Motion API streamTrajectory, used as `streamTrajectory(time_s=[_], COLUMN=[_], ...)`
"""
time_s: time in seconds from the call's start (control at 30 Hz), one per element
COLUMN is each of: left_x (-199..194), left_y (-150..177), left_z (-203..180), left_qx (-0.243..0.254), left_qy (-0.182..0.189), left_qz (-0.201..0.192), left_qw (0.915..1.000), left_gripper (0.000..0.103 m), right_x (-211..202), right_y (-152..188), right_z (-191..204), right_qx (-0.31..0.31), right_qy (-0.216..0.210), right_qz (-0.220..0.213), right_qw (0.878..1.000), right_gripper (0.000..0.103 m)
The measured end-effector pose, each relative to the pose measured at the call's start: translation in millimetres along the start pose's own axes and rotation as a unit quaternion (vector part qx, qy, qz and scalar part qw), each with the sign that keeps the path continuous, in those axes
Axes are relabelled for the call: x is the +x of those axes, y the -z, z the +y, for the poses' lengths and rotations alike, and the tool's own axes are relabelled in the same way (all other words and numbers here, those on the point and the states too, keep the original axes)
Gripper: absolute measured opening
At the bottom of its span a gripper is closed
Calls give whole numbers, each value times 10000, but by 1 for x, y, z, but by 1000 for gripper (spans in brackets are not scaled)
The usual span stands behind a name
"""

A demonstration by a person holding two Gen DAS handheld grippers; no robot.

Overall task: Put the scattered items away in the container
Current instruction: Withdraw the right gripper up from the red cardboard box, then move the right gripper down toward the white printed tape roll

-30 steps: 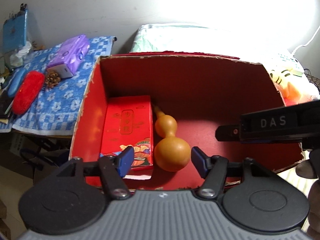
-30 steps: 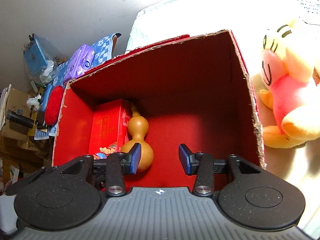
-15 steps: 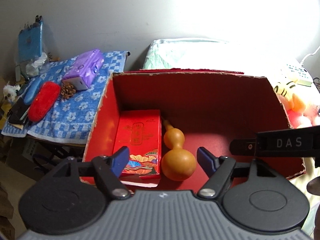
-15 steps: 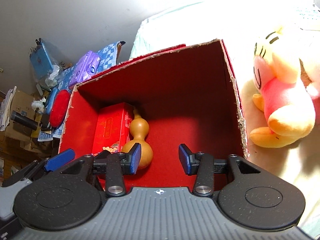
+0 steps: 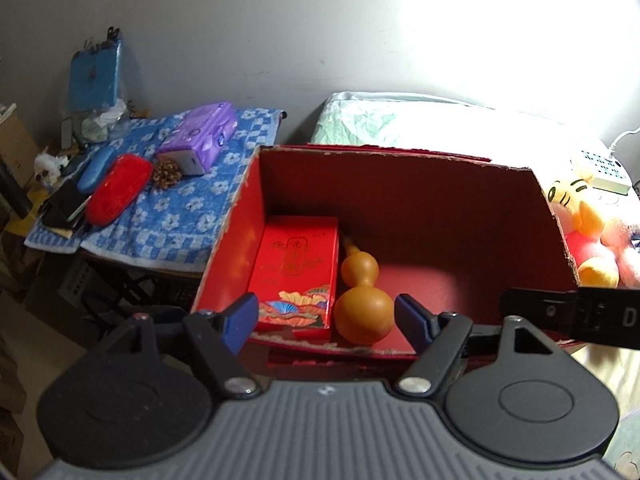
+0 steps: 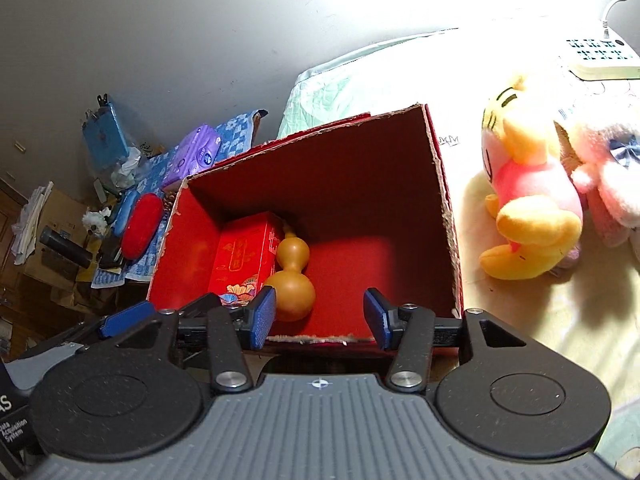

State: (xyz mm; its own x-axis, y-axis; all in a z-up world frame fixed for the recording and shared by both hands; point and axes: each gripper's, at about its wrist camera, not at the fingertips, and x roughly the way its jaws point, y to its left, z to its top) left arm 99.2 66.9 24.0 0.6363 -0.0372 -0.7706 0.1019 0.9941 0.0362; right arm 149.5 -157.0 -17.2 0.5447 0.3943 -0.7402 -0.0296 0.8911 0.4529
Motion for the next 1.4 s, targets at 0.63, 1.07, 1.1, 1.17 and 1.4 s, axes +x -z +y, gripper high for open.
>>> streamTrajectory(time_s=[0.63,1.07,1.1,1.17,1.4], left_x=[-28,6,9,14,17], left_y=[64,91,92,94,94], left_z=[5,2,2,1,6], left_qx=[-206,-130,-94,-17,205], left_qy=[111,791,864,981,1438], left_qz=[45,575,610,664,622], left_qw=[9997,9951,9943,9930,9874], left_gripper=[67,69,69,69,62], right_x=[-20,0,3,7,23], right_y=[50,80,80,78,77], right_z=[-38,-38,-37,-35,-27], right_qx=[195,479,493,525,752], right_qy=[-309,-351,-357,-395,-417], right_qz=[118,530,559,603,736], right_qw=[9993,9968,9966,9960,9936], right_gripper=[48,45,45,45,45])
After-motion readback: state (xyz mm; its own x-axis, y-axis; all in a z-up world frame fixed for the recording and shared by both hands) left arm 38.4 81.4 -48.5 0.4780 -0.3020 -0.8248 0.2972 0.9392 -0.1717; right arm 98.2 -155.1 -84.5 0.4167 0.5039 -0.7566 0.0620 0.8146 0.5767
